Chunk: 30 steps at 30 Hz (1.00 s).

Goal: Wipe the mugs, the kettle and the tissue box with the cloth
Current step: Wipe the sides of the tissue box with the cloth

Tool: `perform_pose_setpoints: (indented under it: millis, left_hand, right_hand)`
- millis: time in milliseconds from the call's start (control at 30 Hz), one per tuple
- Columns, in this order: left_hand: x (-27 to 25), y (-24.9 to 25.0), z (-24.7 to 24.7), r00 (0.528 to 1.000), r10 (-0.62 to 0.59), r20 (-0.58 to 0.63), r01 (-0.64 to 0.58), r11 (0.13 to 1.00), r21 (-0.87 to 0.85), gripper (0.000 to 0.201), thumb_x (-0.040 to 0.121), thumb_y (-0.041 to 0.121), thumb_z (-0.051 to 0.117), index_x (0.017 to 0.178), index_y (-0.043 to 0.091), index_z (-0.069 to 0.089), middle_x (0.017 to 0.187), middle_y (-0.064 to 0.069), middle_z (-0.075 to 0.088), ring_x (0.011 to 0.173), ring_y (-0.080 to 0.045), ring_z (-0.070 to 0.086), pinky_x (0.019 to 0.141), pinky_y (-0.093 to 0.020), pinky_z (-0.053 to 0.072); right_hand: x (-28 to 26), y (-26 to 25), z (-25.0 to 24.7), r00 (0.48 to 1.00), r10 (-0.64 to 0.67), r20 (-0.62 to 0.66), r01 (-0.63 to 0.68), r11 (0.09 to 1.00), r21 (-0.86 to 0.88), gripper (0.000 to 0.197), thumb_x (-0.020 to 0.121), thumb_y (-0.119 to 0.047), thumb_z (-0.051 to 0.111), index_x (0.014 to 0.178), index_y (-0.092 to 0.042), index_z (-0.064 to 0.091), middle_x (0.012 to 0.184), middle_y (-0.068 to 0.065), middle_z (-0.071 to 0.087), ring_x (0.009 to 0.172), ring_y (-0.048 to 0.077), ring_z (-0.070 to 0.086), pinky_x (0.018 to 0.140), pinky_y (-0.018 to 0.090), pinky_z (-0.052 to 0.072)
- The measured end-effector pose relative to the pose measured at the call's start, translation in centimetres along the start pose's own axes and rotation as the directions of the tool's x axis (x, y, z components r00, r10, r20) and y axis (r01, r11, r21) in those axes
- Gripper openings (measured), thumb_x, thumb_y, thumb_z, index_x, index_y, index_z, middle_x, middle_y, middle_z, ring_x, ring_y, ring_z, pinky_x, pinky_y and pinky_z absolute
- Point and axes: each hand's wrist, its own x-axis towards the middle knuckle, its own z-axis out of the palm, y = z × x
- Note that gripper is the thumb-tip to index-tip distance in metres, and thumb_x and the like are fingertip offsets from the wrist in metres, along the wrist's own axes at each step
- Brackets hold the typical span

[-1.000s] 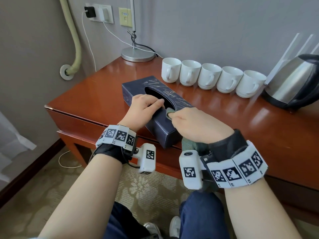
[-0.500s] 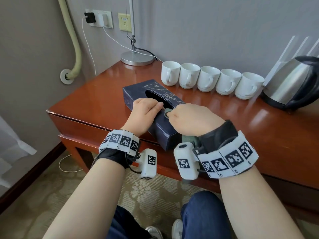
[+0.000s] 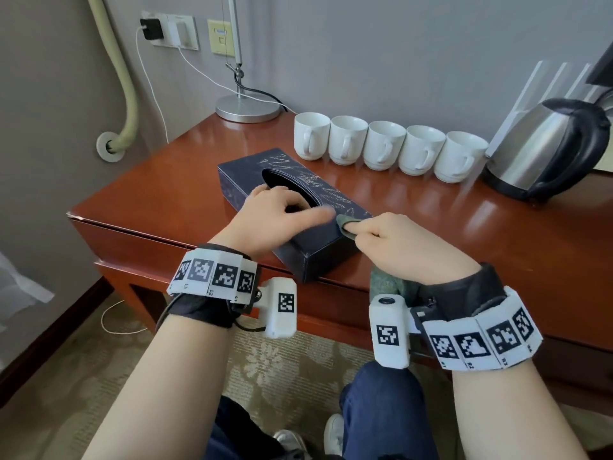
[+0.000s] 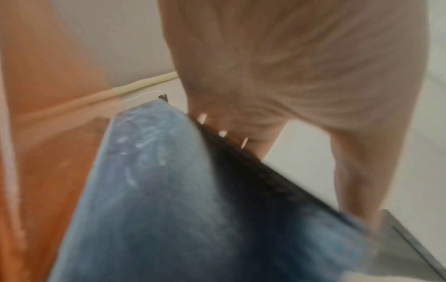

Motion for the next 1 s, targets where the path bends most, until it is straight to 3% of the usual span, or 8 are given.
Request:
perform_pose_setpoints:
  millis: [100,200,333,500,633,733,867,1000]
  left_hand:
    - [-0.7,1.6,0.2,0.977,0.004,0.213,-0.075,0.941,0.330,0.094,0.057,0.091,0.047,0.119,0.023,0.066,0.115,0.013,0.053,0.126,-0.011,0.036,0.113,-0.032,0.011]
    - [-0.3,1.7,1.4,0.979,-0.010,0.206,-0.088,0.882,0.463,0.109,0.040,0.092,0.030,0.110,0.017,0.066,0.110,0.007,0.062,0.126,-0.018,0.041,0.117,-0.048,0.004]
    - [0.1,1.9,1.2,0.968,-0.029,0.250,-0.075,0.916,0.393,0.111,0.031,0.079,0.035,0.115,0.013,0.065,0.115,0.002,0.059,0.125,-0.015,0.040,0.115,-0.030,0.001]
    - [0.7,2.3,-0.1,0.939,-0.084,0.335,-0.014,0.960,0.281,0.110,0.030,0.066,0.060,0.129,0.020,0.057,0.117,0.009,0.043,0.135,-0.014,0.027,0.108,-0.018,0.007]
    - [1.4,2.5,-1.2,0.893,-0.216,0.395,0.116,0.958,0.262,0.095,0.055,0.035,0.088,0.141,0.021,0.048,0.123,0.008,0.035,0.138,-0.020,0.025,0.114,-0.032,0.025]
    - [1.8,2.0,-1.9,0.865,-0.287,0.411,0.188,0.946,0.264,0.089,0.067,0.015,0.085,0.144,0.025,0.043,0.140,0.003,0.034,0.141,-0.022,0.025,0.110,-0.032,0.030]
    - [1.6,2.0,-1.9,0.863,-0.292,0.411,0.169,0.936,0.310,0.089,0.071,0.002,0.077,0.149,0.021,0.038,0.160,0.009,0.023,0.151,-0.019,-0.003,0.118,-0.039,0.015]
    - [1.4,2.2,-1.5,0.881,-0.282,0.381,0.174,0.940,0.294,0.093,0.067,-0.010,0.071,0.149,0.021,0.039,0.161,0.012,0.019,0.152,-0.019,-0.003,0.116,-0.036,0.018]
  right_hand:
    - [0.3,1.3,-0.3,0.999,0.028,-0.025,-0.025,0.996,0.087,0.043,0.093,-0.016,0.041,0.126,-0.035,0.061,0.043,-0.016,0.049,0.038,0.003,0.039,0.045,0.017,0.029]
    - [0.3,1.3,0.0,0.999,0.001,-0.042,0.002,0.997,0.073,0.044,0.093,-0.016,0.041,0.129,-0.034,0.059,0.051,-0.015,0.055,0.040,0.002,0.042,0.048,0.019,0.032]
    - [0.4,1.7,0.4,0.996,-0.021,-0.081,0.024,0.999,0.031,0.044,0.092,-0.018,0.042,0.127,-0.037,0.060,0.047,-0.017,0.049,0.045,0.006,0.039,0.052,0.026,0.031]
    - [0.7,2.7,-0.3,0.986,0.038,-0.160,-0.043,0.999,-0.029,0.044,0.093,-0.019,0.040,0.129,-0.035,0.060,0.069,-0.027,0.047,0.055,0.003,0.039,0.058,0.027,0.035]
    - [2.0,2.2,0.1,0.989,0.007,-0.147,-0.001,0.999,0.035,0.043,0.095,-0.017,0.038,0.132,-0.026,0.058,0.126,-0.014,0.062,0.058,0.001,0.042,0.066,0.027,0.039]
    - [2.2,1.7,0.7,0.993,-0.069,-0.092,0.078,0.992,0.096,0.041,0.096,-0.014,0.041,0.133,-0.024,0.057,0.104,-0.020,0.064,0.066,-0.004,0.052,0.067,0.019,0.042]
    - [1.6,2.5,1.0,0.993,-0.086,-0.079,0.097,0.983,0.153,0.039,0.093,-0.013,0.046,0.125,-0.027,0.064,0.088,-0.003,0.074,0.056,0.006,0.052,0.059,0.022,0.039]
    - [2.0,3.0,0.1,0.994,-0.022,-0.112,0.039,0.987,0.156,0.040,0.091,-0.010,0.047,0.122,-0.027,0.065,0.052,-0.024,0.058,0.037,0.003,0.037,0.043,0.016,0.028]
